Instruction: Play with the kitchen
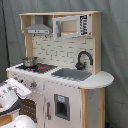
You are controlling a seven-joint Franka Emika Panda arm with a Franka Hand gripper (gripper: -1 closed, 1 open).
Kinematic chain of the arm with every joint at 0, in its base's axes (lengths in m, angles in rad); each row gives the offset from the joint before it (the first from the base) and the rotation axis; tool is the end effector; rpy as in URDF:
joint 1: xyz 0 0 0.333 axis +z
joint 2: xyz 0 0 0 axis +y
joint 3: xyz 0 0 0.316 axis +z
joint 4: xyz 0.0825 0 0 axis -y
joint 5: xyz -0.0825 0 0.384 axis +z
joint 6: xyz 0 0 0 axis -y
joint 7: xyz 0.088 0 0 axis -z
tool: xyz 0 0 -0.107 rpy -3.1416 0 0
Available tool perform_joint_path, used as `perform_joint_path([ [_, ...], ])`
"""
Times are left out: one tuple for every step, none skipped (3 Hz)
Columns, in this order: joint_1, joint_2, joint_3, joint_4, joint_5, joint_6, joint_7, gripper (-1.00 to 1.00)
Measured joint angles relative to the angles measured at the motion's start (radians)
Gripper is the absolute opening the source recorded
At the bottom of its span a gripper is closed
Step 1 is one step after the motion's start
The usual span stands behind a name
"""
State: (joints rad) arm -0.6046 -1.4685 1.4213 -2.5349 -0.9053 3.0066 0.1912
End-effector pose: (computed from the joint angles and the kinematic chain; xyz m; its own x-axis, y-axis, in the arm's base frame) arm 0.2914 0.3779 0.3444 0.1372 0.8538 -0.5023 -0.0232 0.5097 0.8600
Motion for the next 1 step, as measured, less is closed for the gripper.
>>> perform_joint_path([
  [0.08,0.006,0.002,0.0,0.0,-0.063,-0.002,1.0],
])
